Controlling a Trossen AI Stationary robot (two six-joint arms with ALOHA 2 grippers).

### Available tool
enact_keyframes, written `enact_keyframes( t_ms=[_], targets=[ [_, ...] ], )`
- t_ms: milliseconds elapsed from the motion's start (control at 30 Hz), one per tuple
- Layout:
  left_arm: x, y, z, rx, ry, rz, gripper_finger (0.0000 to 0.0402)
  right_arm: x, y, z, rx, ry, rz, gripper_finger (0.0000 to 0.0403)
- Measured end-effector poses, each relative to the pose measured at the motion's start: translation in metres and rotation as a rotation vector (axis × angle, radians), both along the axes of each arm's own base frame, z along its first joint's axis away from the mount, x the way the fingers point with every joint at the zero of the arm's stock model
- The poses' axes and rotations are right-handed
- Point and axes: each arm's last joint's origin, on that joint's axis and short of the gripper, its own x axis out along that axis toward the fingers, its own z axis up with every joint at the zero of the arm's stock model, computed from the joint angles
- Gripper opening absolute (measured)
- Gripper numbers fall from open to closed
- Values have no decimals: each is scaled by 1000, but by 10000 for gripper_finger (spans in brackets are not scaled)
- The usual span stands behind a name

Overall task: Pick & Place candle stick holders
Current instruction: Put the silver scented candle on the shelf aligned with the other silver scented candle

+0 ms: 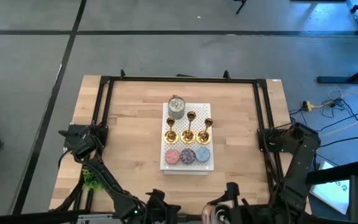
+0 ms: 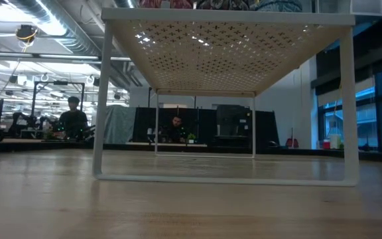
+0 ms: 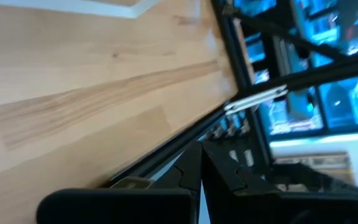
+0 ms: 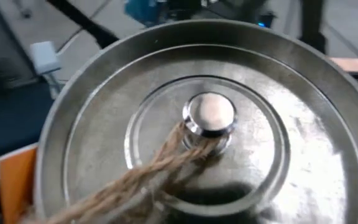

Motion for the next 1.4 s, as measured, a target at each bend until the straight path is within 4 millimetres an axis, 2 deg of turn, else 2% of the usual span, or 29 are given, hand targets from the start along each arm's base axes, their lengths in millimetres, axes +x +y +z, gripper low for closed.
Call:
enact_keyframes(
  t_ms=[167, 367, 533, 667, 833, 1000, 1200, 1400],
  targets=[
    [1, 4, -4, -7, 58, -17, 1, -5, -14, 3, 14, 19, -105, 358],
    [-6, 11, 2, 47, 85, 15, 3, 6, -28, 2, 28, 13, -213, 358],
    [-31, 15, 19, 163, -34, 163, 3, 13, -35, 1, 41, 33, -241, 358],
    [-55, 23, 28, 231, -53, 220, 3, 15, -38, 1, 51, 38, -262, 358],
    [-57, 38, 36, 271, 9, 231, 3, 9, -46, 3, 38, 62, -281, 358],
    [-44, 51, 38, 266, 16, 276, 3, -7, -52, -5, 83, 55, -274, 358],
    [-29, 67, 38, 253, 37, 324, 4, -33, -59, -28, 172, -10, -301, 358],
    [-32, 84, 56, 270, 63, 343, 4, -58, -82, -30, 161, -27, -337, 358]
  ],
)
